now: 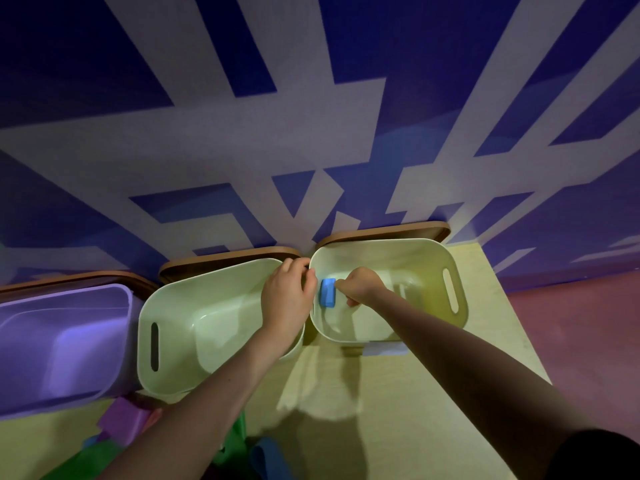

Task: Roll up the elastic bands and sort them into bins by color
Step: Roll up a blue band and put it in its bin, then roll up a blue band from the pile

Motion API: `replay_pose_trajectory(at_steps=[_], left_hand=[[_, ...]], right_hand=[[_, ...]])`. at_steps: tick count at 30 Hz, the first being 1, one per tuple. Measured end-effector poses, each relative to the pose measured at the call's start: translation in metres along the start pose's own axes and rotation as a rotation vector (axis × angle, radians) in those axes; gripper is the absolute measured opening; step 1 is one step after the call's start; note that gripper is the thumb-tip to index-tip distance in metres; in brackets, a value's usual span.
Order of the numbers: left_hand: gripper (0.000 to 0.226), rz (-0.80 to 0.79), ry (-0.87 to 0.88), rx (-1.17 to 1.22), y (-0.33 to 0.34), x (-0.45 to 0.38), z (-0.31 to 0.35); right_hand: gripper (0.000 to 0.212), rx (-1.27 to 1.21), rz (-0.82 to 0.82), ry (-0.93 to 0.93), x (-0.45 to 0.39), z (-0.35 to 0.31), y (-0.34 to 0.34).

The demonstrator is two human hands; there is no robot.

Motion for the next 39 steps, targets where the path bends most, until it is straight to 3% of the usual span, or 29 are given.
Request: replay_pose_trajectory(at_steps=[8, 14, 17, 21, 27, 33, 39], left_hand=[[0.039, -0.042, 0.024, -0.032, -0.016, 0.001, 0.005], [0.037, -0.017, -0.018, -0.015, -0.045, 0.012, 0.008], [0.035, 0.011, -0.032, 0.025, -0.067, 0.033, 0.005], [0.033, 0.050, -0.015, 0.124, -0.100, 0.076, 0.004], [0.025, 0.079, -0.063, 0.307, -0.127, 0.176, -0.015], [0.023, -0.136, -0.278, 0.224, -0.105, 0.271, -0.093], [0.021, -0.171, -0.450, 0.188, -0.116, 0.336, -0.140]], right_hand=[[0.027, -0.041, -0.009, -0.012, 0.022, 0.002, -0.017], [0.030, -0.126, 0.131, -0.148, 0.066, -0.003, -0.053], [0.027, -0.268, 0.245, -0.239, 0.097, -0.004, -0.070], [0.019, -0.544, 0.254, -0.385, 0.149, -0.006, -0.066], [0.017, -0.567, 0.051, -0.576, 0.234, -0.004, 0.016], [0.021, -0.309, -0.190, -0.512, 0.250, 0.015, 0.133], [0.017, -0.129, -0.195, -0.491, 0.248, 0.013, 0.198]])
Point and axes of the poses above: each hand's wrist, its own x-axis away from the middle knuckle, its own y-axis out of the palm, z = x × y, the point moved 8 cm from there along -x, towards the middle knuckle, and after that the axes turned 11 degrees about y, right-handed, at the moved point
